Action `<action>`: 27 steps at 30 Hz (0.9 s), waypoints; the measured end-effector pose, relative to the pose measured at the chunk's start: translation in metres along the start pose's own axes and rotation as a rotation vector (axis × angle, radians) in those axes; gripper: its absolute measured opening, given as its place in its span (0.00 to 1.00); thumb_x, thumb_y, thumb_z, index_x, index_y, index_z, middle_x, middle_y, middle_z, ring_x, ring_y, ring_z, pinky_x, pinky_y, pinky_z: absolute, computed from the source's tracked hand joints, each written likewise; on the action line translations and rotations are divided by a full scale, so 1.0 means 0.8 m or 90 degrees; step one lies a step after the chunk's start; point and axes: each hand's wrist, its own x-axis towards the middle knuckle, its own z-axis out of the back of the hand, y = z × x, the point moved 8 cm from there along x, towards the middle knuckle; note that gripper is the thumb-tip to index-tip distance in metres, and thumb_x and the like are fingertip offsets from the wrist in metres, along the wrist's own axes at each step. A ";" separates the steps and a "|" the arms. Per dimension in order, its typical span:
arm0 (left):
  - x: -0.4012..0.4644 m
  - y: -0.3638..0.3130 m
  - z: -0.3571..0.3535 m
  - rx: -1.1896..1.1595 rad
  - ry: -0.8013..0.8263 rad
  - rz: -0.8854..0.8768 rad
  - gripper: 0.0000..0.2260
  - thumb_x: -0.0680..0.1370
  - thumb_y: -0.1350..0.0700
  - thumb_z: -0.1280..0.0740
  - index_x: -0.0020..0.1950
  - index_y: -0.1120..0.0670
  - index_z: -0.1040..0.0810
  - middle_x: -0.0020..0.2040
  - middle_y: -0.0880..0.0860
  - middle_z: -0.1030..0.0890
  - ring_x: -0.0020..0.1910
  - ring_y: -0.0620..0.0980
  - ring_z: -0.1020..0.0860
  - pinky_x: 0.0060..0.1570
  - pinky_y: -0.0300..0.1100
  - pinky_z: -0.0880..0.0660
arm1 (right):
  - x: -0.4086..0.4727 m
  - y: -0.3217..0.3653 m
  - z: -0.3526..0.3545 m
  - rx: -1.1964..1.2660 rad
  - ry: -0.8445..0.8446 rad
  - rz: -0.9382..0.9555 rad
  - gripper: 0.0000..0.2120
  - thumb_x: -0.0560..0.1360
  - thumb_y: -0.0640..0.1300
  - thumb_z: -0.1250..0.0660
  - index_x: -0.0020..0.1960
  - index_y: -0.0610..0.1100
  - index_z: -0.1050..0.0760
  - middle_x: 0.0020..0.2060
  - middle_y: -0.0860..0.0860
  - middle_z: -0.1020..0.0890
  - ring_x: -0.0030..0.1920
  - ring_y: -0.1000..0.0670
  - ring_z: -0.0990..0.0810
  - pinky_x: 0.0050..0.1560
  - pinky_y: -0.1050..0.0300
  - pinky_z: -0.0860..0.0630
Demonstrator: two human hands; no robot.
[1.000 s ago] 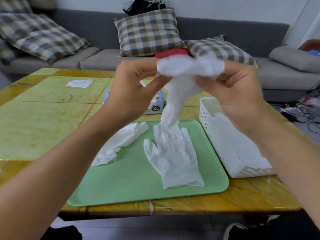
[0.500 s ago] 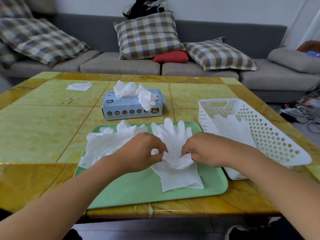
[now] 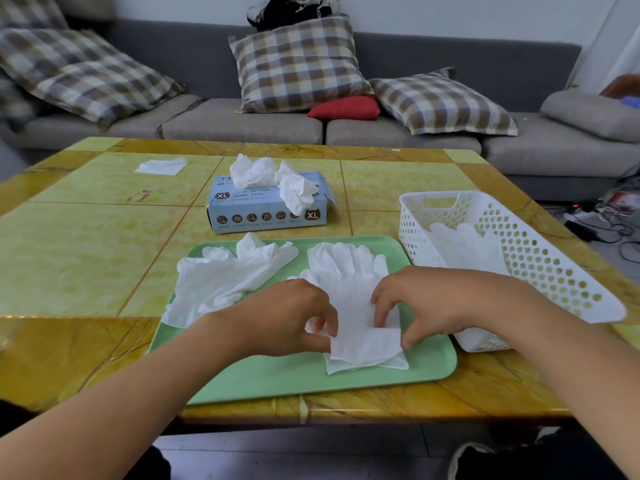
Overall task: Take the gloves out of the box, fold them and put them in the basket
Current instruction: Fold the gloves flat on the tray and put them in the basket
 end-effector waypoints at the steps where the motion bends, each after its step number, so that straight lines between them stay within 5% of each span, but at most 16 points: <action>1: 0.000 0.001 0.000 -0.003 0.001 0.005 0.11 0.74 0.41 0.27 0.51 0.44 0.16 0.45 0.43 0.19 0.44 0.40 0.23 0.49 0.41 0.24 | -0.001 0.000 0.001 -0.002 0.003 -0.003 0.17 0.69 0.49 0.24 0.56 0.62 0.19 0.64 0.59 0.25 0.63 0.53 0.24 0.62 0.50 0.23; 4: 0.001 0.002 -0.002 -0.009 0.001 0.015 0.14 0.72 0.38 0.26 0.52 0.45 0.17 0.46 0.42 0.19 0.45 0.40 0.23 0.51 0.41 0.24 | -0.005 0.002 0.016 0.038 -0.046 -0.013 0.16 0.71 0.46 0.31 0.56 0.62 0.20 0.63 0.57 0.24 0.61 0.54 0.23 0.62 0.49 0.23; 10: -0.002 0.005 0.008 -0.056 0.084 0.038 0.20 0.67 0.40 0.22 0.56 0.40 0.22 0.53 0.38 0.26 0.54 0.38 0.28 0.56 0.35 0.28 | 0.033 -0.017 0.070 0.109 -0.374 -0.122 0.11 0.79 0.44 0.33 0.60 0.43 0.19 0.56 0.47 0.17 0.57 0.47 0.20 0.59 0.49 0.22; 13: -0.001 0.017 0.020 -0.139 0.083 0.089 0.20 0.67 0.47 0.29 0.59 0.40 0.23 0.55 0.40 0.27 0.54 0.39 0.29 0.53 0.33 0.31 | 0.078 -0.041 0.078 0.161 -0.355 -0.222 0.13 0.78 0.47 0.29 0.46 0.37 0.20 0.40 0.43 0.19 0.42 0.42 0.20 0.44 0.51 0.22; 15: 0.003 0.038 0.030 -0.162 -0.056 0.170 0.19 0.68 0.45 0.32 0.58 0.44 0.22 0.54 0.44 0.26 0.53 0.44 0.26 0.51 0.38 0.29 | 0.098 -0.048 0.080 0.197 -0.351 -0.261 0.18 0.76 0.50 0.27 0.36 0.42 0.28 0.31 0.48 0.27 0.33 0.47 0.27 0.32 0.55 0.32; 18: -0.004 0.077 0.032 -0.019 -0.227 0.339 0.20 0.74 0.38 0.31 0.59 0.48 0.22 0.53 0.48 0.24 0.52 0.50 0.23 0.52 0.45 0.25 | 0.119 -0.043 0.073 0.171 -0.315 -0.301 0.18 0.73 0.51 0.24 0.36 0.43 0.28 0.34 0.49 0.26 0.38 0.45 0.23 0.31 0.57 0.33; 23: 0.001 0.104 0.012 -0.095 -0.210 0.373 0.11 0.77 0.46 0.28 0.53 0.51 0.20 0.50 0.49 0.23 0.51 0.51 0.23 0.46 0.42 0.30 | 0.133 -0.041 0.069 0.155 -0.310 -0.336 0.10 0.70 0.44 0.22 0.47 0.41 0.19 0.46 0.47 0.17 0.46 0.45 0.17 0.42 0.56 0.24; 27: -0.003 0.103 0.018 -0.114 -0.234 0.369 0.04 0.78 0.52 0.30 0.47 0.51 0.22 0.46 0.48 0.23 0.44 0.48 0.26 0.41 0.40 0.33 | 0.133 -0.042 0.066 0.177 -0.312 -0.338 0.17 0.70 0.47 0.20 0.53 0.40 0.19 0.50 0.47 0.17 0.52 0.44 0.17 0.48 0.55 0.22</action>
